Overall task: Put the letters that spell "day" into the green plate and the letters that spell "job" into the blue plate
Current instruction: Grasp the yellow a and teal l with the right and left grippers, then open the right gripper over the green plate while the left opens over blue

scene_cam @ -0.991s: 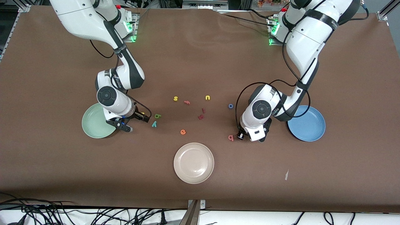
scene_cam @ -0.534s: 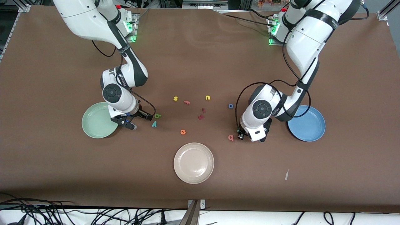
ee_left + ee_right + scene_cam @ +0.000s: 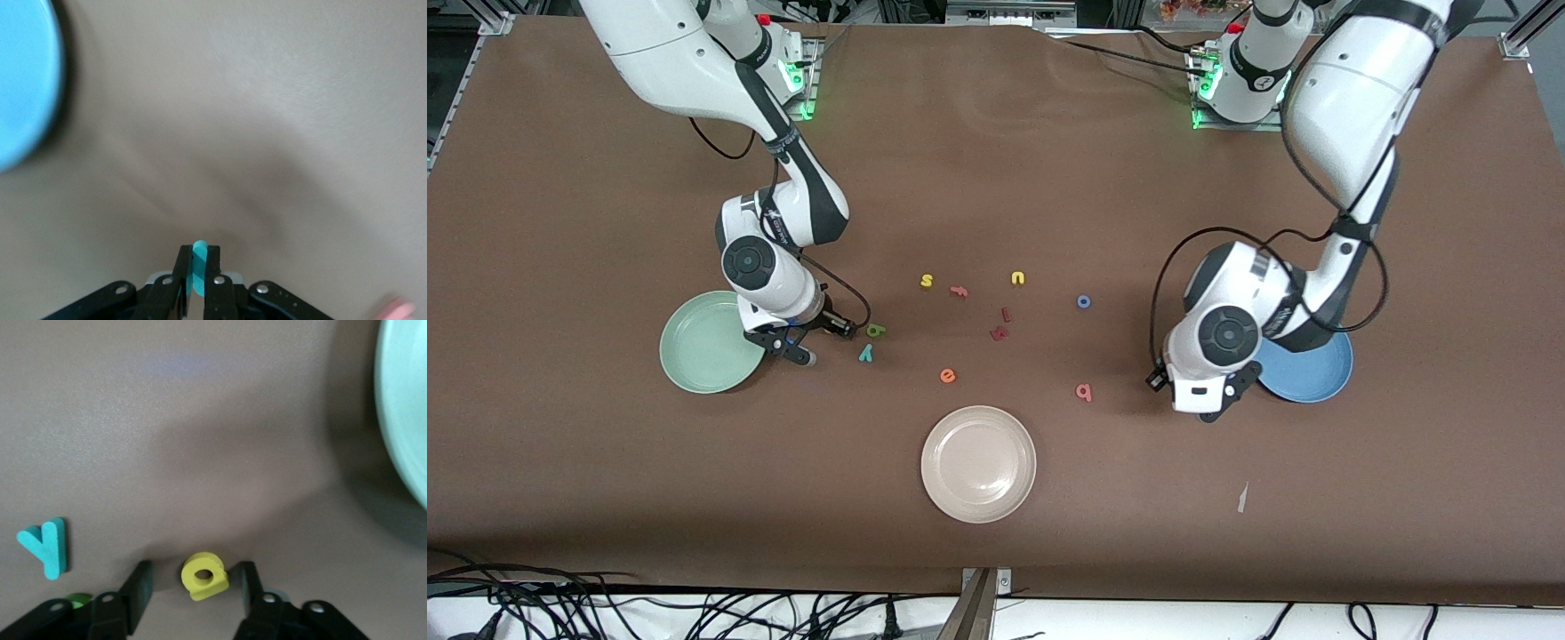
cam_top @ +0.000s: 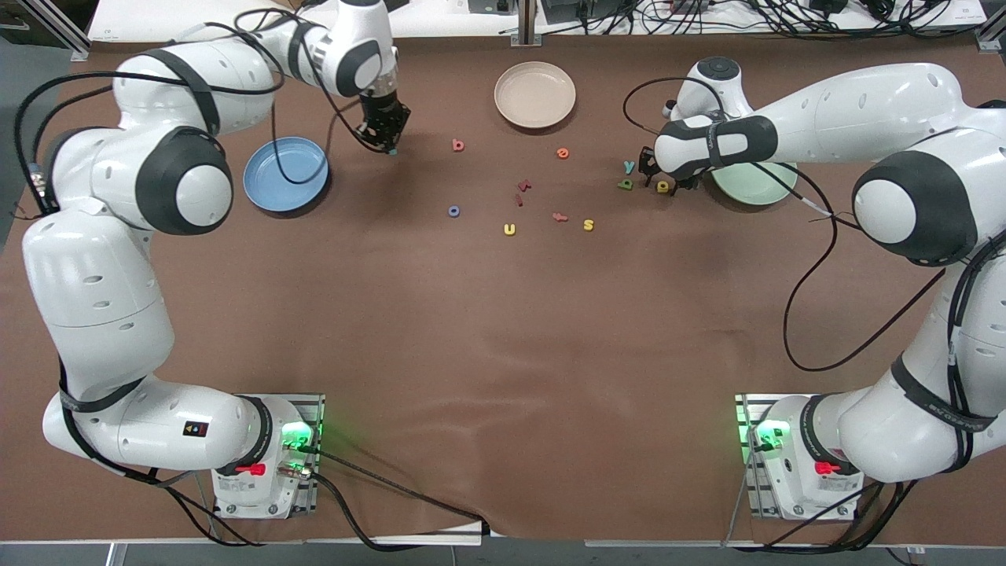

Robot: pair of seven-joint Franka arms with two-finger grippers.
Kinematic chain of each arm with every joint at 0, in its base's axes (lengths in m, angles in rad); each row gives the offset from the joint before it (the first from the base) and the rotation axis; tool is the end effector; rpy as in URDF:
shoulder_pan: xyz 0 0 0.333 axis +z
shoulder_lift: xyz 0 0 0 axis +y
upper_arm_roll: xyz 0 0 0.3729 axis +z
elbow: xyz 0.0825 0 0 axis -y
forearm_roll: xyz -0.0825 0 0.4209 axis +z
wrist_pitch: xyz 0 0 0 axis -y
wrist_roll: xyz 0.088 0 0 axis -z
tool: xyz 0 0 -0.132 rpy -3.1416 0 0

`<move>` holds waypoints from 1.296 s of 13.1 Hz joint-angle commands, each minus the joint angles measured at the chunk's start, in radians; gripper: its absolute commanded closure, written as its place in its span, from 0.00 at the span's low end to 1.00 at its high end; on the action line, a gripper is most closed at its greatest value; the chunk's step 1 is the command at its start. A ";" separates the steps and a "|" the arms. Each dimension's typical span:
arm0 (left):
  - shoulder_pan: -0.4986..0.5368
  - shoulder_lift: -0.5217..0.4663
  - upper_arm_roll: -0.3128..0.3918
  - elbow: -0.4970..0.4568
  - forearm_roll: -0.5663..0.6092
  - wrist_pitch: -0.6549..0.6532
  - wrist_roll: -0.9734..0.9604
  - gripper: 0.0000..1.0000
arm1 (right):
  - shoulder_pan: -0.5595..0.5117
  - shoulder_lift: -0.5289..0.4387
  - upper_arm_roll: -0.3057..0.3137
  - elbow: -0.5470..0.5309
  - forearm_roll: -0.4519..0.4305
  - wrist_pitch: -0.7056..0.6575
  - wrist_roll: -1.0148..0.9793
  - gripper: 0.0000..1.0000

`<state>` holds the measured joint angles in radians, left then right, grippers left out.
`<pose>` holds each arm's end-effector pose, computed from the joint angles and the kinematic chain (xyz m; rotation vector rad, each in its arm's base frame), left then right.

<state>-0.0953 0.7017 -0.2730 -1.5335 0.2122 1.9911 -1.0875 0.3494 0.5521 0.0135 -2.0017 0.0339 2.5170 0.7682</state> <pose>0.7083 -0.2231 0.2342 -2.8297 -0.9597 0.2373 0.6085 0.2311 0.1676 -3.0643 0.6773 0.0710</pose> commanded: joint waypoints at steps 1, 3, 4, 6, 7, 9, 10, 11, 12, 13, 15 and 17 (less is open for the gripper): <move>0.058 -0.062 -0.005 -0.025 0.010 -0.130 0.341 1.00 | 0.019 -0.006 -0.001 -0.026 -0.005 0.020 0.032 1.00; 0.126 -0.082 -0.002 -0.033 0.024 -0.199 0.609 1.00 | 0.026 -0.006 -0.003 -0.023 -0.006 0.019 0.036 1.00; 0.167 -0.082 0.000 -0.031 0.027 -0.212 0.753 1.00 | 0.026 -0.006 -0.004 -0.020 -0.005 0.016 0.034 1.00; 0.239 -0.093 0.000 -0.039 0.029 -0.213 0.949 1.00 | 0.025 -0.020 -0.013 -0.002 -0.003 0.003 0.037 1.00; 0.268 -0.093 0.001 -0.040 0.030 -0.213 1.024 1.00 | 0.025 -0.036 -0.036 0.033 -0.005 -0.053 0.055 1.00; 0.316 -0.093 0.000 -0.060 0.052 -0.203 1.097 1.00 | 0.025 -0.050 -0.088 0.176 -0.006 -0.278 0.060 1.00; 0.330 -0.106 0.000 -0.100 0.058 -0.171 1.097 1.00 | 0.023 -0.050 -0.121 0.251 -0.009 -0.384 0.063 1.00; 0.345 -0.141 0.000 -0.172 0.059 -0.096 1.097 1.00 | 0.023 -0.058 -0.153 0.302 -0.008 -0.449 0.065 1.00; 0.368 -0.192 0.000 -0.276 0.059 0.020 1.097 1.00 | 0.023 -0.070 -0.188 0.320 -0.005 -0.469 0.056 1.00; 0.387 -0.250 0.000 -0.395 0.059 0.169 1.095 1.00 | 0.020 -0.096 -0.219 0.322 -0.002 -0.469 0.043 1.00; 0.439 -0.283 -0.003 -0.500 0.059 0.320 1.091 0.71 | 0.019 -0.112 -0.265 0.322 0.001 -0.483 0.026 1.00; 0.425 -0.275 -0.008 -0.478 0.043 0.308 1.080 0.00 | 0.014 -0.110 -0.276 0.316 0.003 -0.495 0.002 1.00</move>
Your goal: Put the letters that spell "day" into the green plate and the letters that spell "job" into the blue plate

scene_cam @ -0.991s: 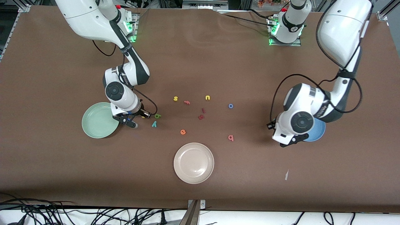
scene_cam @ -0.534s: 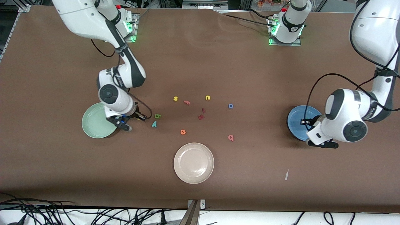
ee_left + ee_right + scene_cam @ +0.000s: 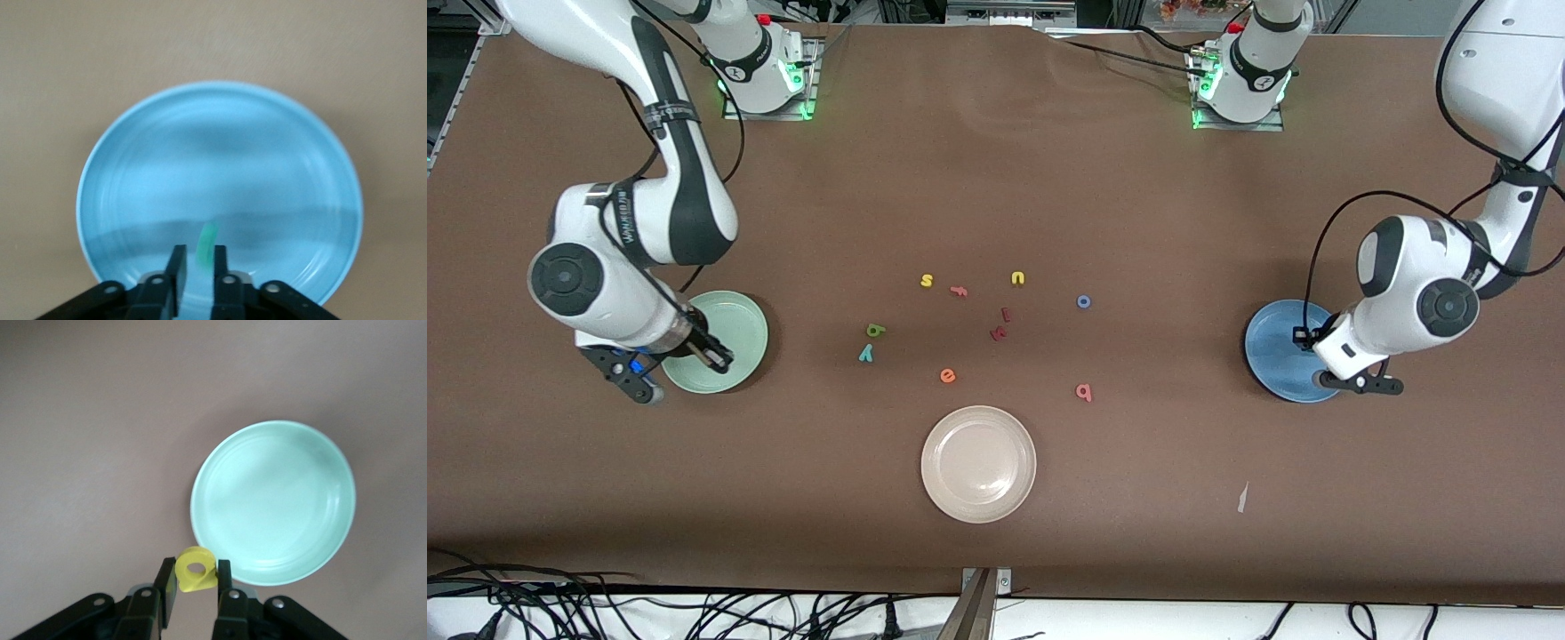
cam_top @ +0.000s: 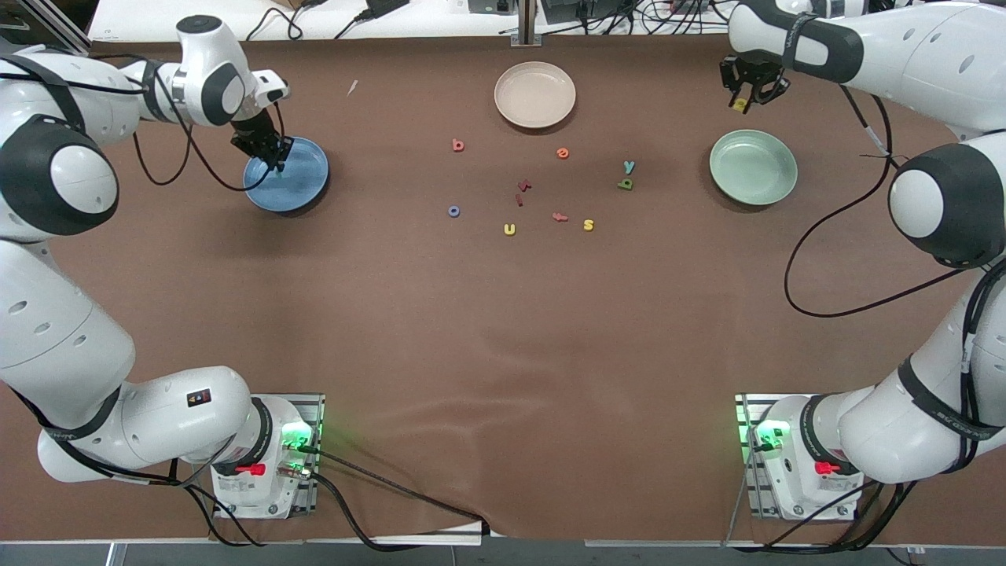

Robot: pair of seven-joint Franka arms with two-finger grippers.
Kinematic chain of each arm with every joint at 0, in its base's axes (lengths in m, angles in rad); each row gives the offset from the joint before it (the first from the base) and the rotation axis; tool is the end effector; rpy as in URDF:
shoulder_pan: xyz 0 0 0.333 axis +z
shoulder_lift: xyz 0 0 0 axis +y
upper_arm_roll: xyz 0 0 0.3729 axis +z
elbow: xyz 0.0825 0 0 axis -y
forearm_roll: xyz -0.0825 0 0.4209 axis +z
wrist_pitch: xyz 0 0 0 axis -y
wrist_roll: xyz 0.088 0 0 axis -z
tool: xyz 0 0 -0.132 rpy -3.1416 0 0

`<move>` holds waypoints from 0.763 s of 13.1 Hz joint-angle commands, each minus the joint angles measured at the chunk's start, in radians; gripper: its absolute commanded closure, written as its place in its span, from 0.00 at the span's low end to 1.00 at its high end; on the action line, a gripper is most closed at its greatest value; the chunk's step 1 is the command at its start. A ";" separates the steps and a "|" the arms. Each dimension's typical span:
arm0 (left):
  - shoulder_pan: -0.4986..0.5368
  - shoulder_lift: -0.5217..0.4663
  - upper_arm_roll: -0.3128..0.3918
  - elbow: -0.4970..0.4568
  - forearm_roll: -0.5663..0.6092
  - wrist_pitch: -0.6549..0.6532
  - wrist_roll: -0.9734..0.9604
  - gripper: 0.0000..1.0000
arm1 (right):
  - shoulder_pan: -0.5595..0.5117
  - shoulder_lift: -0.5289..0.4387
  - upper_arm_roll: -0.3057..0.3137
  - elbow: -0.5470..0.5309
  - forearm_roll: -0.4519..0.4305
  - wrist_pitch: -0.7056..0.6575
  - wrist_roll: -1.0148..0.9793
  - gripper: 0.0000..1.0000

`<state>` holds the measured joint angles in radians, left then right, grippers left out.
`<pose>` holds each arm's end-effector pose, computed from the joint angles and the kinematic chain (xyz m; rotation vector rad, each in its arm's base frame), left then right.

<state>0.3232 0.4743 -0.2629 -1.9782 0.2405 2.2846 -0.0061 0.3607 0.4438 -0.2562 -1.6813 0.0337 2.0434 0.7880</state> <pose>0.6401 0.0531 0.2192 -3.0858 0.1324 0.2232 0.7062 0.0960 0.3529 2.8661 -1.0134 -0.0393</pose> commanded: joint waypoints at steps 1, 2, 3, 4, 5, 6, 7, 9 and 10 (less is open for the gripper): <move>-0.015 -0.048 -0.053 -0.022 0.000 0.009 -0.020 0.00 | 0.000 0.001 -0.008 -0.014 0.003 -0.022 -0.021 1.00; -0.029 -0.045 -0.082 -0.011 -0.010 0.007 -0.076 0.00 | -0.011 -0.005 -0.008 -0.038 0.005 -0.013 -0.026 1.00; -0.056 -0.045 -0.096 -0.010 -0.010 0.009 -0.159 0.00 | -0.020 -0.010 -0.006 -0.057 0.017 -0.002 -0.027 1.00; -0.108 -0.040 -0.101 -0.010 -0.010 0.009 -0.240 0.00 | -0.034 -0.014 -0.006 -0.083 0.032 0.021 -0.029 1.00; -0.163 -0.028 -0.101 -0.008 -0.012 0.010 -0.337 0.00 | -0.045 -0.020 -0.005 -0.118 0.035 0.055 -0.032 1.00; -0.212 -0.017 -0.101 0.004 -0.010 0.012 -0.429 0.00 | -0.055 -0.027 0.002 -0.165 0.034 0.107 -0.039 1.00; -0.260 -0.007 -0.101 0.006 -0.012 0.016 -0.496 0.00 | -0.057 -0.028 0.003 -0.202 0.034 0.159 -0.041 1.00; -0.349 -0.006 -0.102 -0.001 -0.012 0.027 -0.615 0.00 | -0.062 -0.027 0.011 -0.254 0.034 0.252 -0.039 1.00; -0.386 -0.008 -0.104 -0.011 -0.013 0.047 -0.650 0.00 | -0.066 -0.027 0.023 -0.271 0.034 0.286 -0.036 0.81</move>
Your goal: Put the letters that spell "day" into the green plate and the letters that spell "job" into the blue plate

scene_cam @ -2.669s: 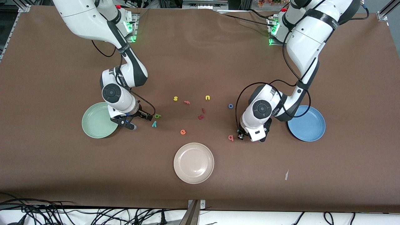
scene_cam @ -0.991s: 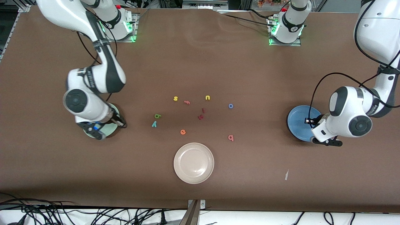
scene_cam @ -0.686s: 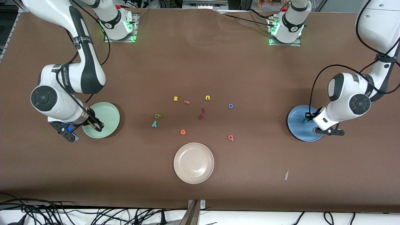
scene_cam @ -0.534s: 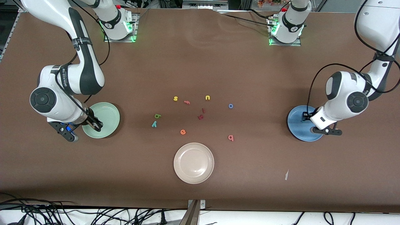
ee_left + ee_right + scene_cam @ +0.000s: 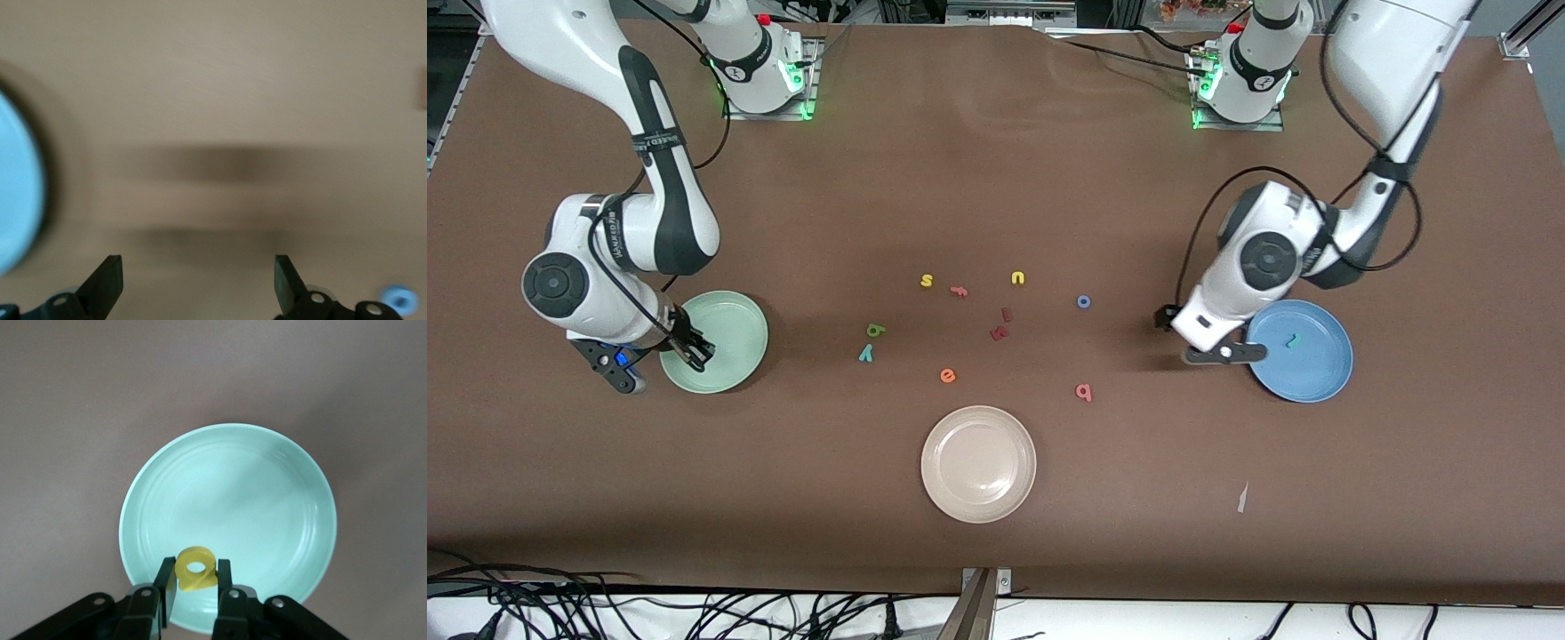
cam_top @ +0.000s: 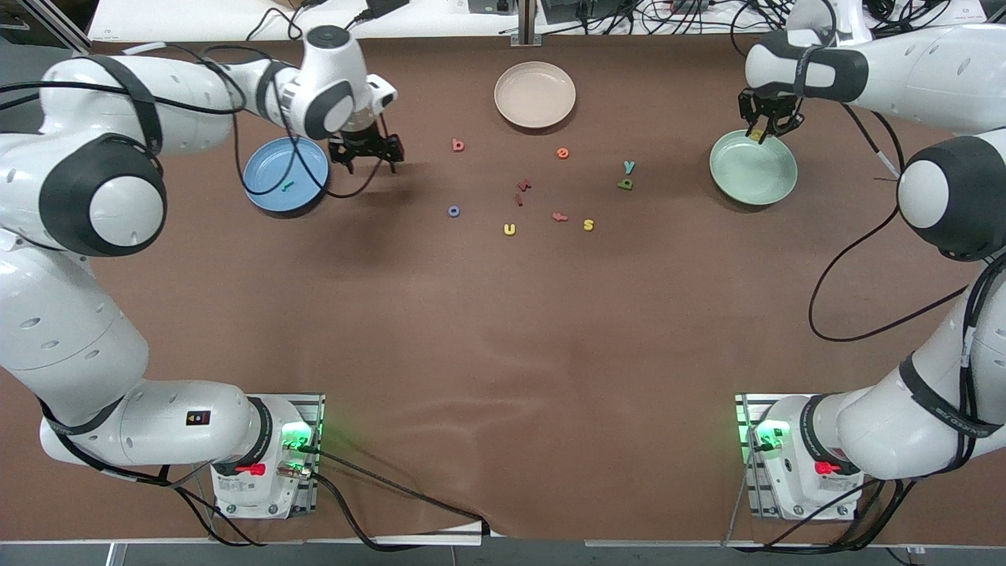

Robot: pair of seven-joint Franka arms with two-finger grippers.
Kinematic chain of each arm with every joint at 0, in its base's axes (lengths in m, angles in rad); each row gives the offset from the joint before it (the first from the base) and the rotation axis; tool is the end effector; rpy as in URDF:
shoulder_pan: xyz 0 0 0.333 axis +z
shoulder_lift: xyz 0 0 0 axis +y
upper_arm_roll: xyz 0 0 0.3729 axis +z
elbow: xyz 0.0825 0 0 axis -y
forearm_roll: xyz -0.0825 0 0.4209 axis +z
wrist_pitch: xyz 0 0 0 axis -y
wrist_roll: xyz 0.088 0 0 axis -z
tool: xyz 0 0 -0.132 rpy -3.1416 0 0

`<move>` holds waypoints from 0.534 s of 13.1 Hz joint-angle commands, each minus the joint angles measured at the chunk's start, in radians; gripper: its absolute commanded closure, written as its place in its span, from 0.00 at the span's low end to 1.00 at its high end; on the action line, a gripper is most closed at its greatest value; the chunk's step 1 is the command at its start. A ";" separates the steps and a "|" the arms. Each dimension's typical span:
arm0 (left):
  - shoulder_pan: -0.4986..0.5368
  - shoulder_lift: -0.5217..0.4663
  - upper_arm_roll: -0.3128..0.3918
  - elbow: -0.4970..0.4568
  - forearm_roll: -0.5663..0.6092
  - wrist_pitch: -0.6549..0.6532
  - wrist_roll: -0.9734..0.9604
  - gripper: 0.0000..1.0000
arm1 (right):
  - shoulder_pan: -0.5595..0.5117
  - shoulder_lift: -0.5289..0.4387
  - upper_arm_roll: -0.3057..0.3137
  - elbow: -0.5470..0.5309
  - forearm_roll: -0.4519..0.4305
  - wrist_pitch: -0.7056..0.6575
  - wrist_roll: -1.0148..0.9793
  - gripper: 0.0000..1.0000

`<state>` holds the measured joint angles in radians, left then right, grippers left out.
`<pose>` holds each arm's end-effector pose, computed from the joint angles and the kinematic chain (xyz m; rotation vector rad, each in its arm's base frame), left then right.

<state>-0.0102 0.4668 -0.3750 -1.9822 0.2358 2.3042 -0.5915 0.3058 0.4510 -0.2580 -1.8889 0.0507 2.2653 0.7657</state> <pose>0.6044 -0.2273 0.2331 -3.0902 -0.1027 0.1394 0.6740 0.0443 0.2700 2.8490 -1.0889 -0.0374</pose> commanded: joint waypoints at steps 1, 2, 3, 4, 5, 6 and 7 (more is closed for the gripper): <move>-0.088 0.003 0.008 -0.017 -0.009 0.043 -0.102 0.00 | -0.023 -0.031 0.035 -0.065 0.017 0.072 -0.013 0.31; -0.123 0.009 0.008 -0.032 -0.009 0.084 -0.152 0.00 | -0.027 -0.032 0.045 -0.067 0.017 0.073 -0.011 0.08; -0.148 0.013 0.007 -0.036 -0.009 0.113 -0.195 0.00 | -0.027 -0.035 0.048 -0.067 0.017 0.071 -0.009 0.01; -0.178 0.029 0.007 -0.030 -0.009 0.118 -0.209 0.00 | -0.027 -0.041 0.049 -0.067 0.017 0.066 -0.009 0.01; -0.195 0.048 0.007 -0.021 -0.018 0.121 -0.214 0.00 | -0.027 -0.044 0.049 -0.067 0.017 0.063 -0.009 0.01; -0.217 0.073 0.007 -0.021 -0.032 0.147 -0.212 0.00 | -0.027 -0.046 0.049 -0.067 0.017 0.060 -0.008 0.01; -0.224 0.094 0.008 -0.023 -0.032 0.171 -0.208 0.00 | -0.027 -0.049 0.051 -0.067 0.018 0.060 -0.003 0.01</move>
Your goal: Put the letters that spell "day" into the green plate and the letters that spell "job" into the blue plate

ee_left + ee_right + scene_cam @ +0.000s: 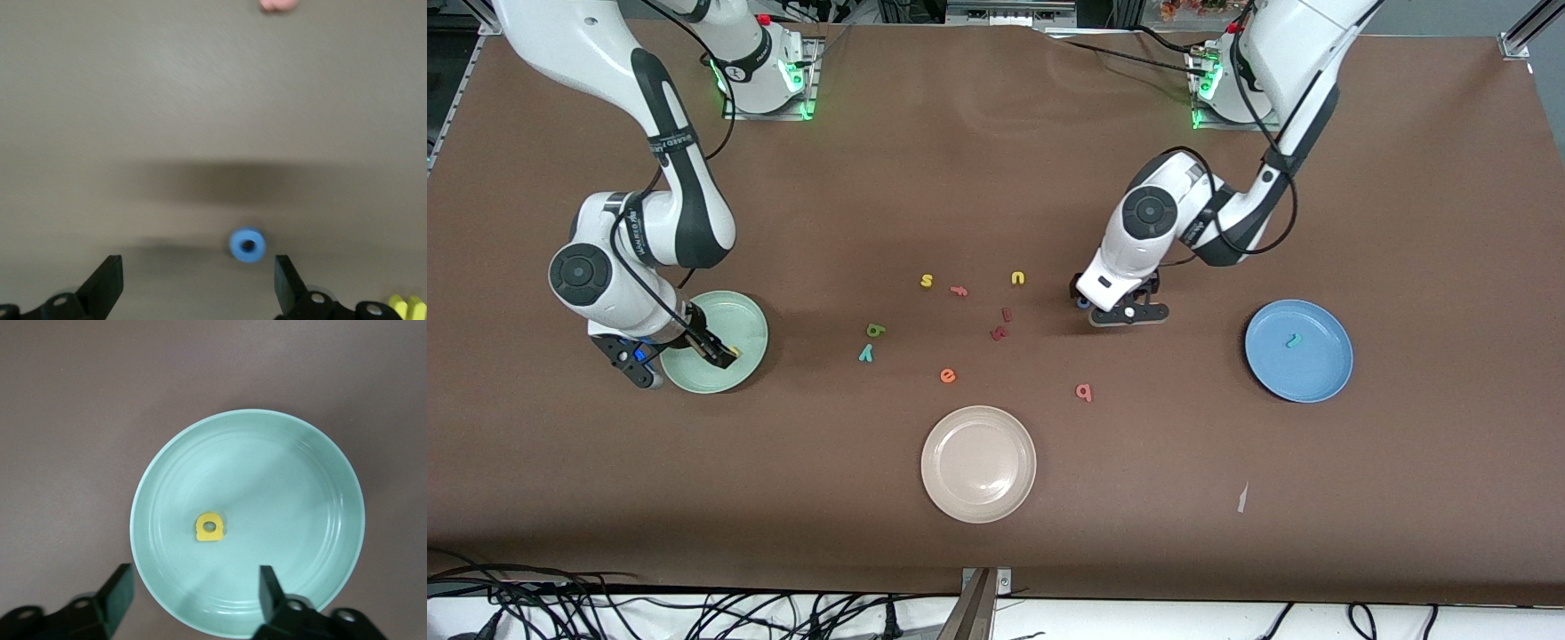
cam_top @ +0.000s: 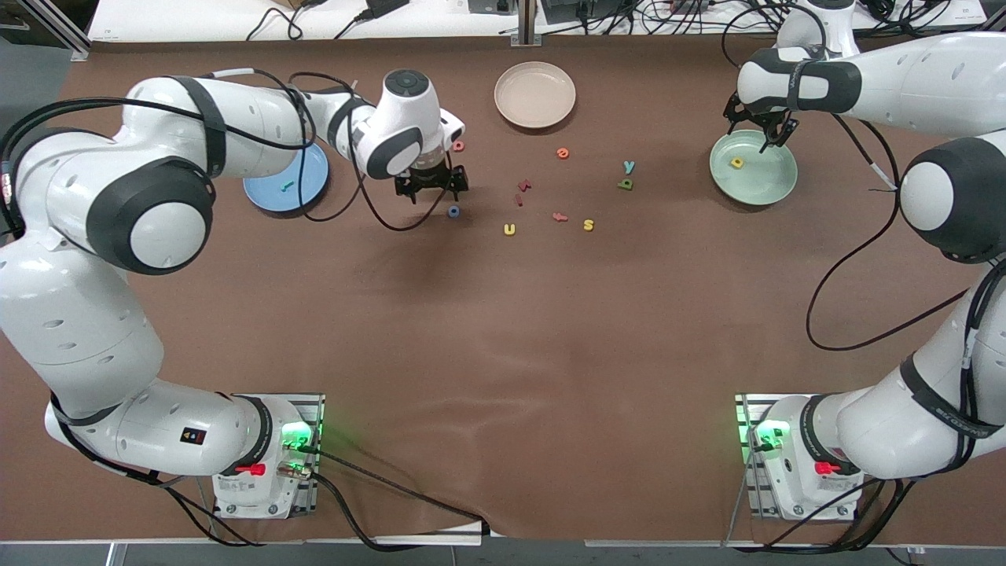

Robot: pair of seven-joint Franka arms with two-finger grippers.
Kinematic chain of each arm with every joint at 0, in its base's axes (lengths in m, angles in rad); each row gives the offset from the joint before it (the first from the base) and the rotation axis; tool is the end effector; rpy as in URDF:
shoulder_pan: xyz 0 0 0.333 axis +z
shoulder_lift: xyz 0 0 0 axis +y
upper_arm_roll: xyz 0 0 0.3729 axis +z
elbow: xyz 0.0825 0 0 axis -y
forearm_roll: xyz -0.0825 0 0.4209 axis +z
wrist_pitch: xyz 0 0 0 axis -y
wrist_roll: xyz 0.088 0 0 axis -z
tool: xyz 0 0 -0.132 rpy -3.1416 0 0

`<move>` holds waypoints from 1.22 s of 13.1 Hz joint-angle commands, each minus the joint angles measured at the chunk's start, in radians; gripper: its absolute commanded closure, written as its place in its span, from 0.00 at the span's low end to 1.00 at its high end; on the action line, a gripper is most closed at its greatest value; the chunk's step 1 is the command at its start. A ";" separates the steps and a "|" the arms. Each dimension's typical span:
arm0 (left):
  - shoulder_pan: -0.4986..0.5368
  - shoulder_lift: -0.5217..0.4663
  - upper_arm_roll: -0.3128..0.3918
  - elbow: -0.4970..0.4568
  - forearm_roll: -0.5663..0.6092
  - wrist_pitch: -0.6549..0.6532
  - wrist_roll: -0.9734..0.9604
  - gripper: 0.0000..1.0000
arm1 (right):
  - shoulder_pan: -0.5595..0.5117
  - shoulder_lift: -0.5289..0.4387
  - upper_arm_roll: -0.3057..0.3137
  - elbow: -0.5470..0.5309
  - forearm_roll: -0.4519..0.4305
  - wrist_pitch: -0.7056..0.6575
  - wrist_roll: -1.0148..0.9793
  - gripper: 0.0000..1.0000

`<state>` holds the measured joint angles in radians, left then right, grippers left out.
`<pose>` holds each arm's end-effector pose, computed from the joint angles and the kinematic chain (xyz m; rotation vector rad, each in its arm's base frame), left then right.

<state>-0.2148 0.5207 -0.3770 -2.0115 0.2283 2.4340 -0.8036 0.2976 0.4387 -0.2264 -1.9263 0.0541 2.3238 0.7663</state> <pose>0.5408 -0.3524 0.1991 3.1371 0.1164 -0.1019 0.6677 0.0570 0.2644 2.8841 -1.0747 -0.0051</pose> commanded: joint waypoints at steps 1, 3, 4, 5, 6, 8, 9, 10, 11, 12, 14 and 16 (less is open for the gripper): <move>-0.020 0.059 0.009 0.008 -0.024 0.065 0.010 0.00 | -0.018 -0.050 0.027 -0.030 0.015 0.003 0.005 0.01; -0.021 0.076 0.010 0.008 -0.024 0.094 0.012 0.03 | -0.018 -0.043 0.070 -0.020 0.013 0.017 0.117 0.01; -0.026 0.081 0.010 0.010 -0.024 0.096 0.011 0.05 | -0.017 -0.031 0.094 -0.017 0.013 0.034 0.172 0.01; -0.028 0.084 0.010 0.010 -0.024 0.096 0.006 0.08 | -0.017 -0.028 0.114 -0.017 0.013 0.055 0.229 0.01; -0.035 0.085 0.010 0.010 -0.024 0.096 0.003 0.13 | -0.017 -0.025 0.131 -0.008 0.012 0.071 0.270 0.01; -0.043 0.091 0.010 0.010 -0.024 0.094 0.000 0.29 | 0.015 0.000 0.139 0.074 0.013 0.031 0.283 0.01; -0.044 0.093 0.010 0.010 -0.024 0.094 0.000 0.36 | 0.021 0.017 0.139 0.114 0.013 -0.016 0.286 0.01; -0.044 0.094 0.010 0.010 -0.024 0.094 0.000 0.45 | 0.026 0.017 0.140 0.136 0.015 -0.061 0.286 0.01; -0.044 0.094 0.012 0.010 -0.023 0.094 0.001 0.52 | 0.031 0.017 0.144 0.151 0.015 -0.085 0.285 0.01; -0.044 0.094 0.012 0.011 -0.021 0.094 0.000 0.56 | 0.040 0.017 0.157 0.153 0.015 -0.092 0.288 0.01; -0.049 0.104 0.012 0.033 -0.018 0.085 0.001 0.62 | 0.057 0.038 0.196 0.151 0.015 -0.078 0.297 0.01; -0.055 0.110 0.018 0.043 -0.014 0.082 0.000 0.62 | 0.089 0.103 0.211 0.183 0.012 -0.022 0.306 0.01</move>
<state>-0.2486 0.6052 -0.3766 -1.9955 0.2272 2.5242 -0.8046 0.3565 0.4692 -0.0249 -1.7981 0.0598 2.2680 1.0548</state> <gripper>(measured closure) 0.617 0.004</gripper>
